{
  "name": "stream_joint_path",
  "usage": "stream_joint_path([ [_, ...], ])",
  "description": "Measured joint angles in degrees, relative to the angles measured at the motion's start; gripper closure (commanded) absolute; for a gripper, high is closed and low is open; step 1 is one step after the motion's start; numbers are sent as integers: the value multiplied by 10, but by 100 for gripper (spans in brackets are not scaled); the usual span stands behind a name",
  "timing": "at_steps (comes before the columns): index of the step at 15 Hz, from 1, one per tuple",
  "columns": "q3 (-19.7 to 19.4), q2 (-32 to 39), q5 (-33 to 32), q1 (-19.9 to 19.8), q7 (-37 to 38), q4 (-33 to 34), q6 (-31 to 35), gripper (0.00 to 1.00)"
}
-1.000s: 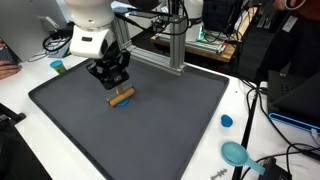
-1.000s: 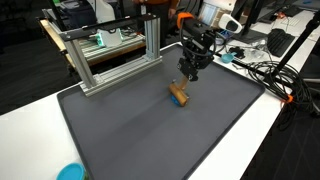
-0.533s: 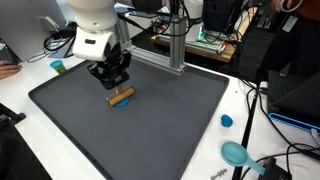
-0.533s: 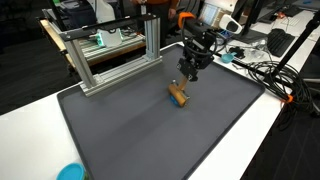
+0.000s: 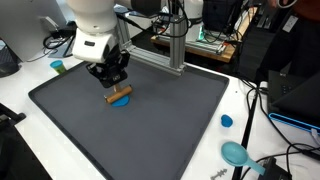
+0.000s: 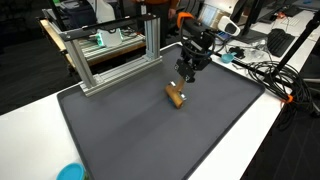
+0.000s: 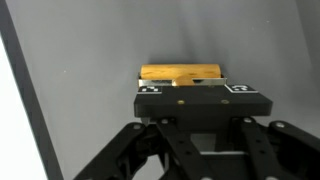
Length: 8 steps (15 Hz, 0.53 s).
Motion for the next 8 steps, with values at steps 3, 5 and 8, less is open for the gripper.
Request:
stream_joint_path([
  [3,-16,10,-25,-1,7,-2,-16,78],
  [5,-31,18,-43,-7,11,2,-32,78],
  [8,-26,13,-27,-36,-16,6,-36,78],
])
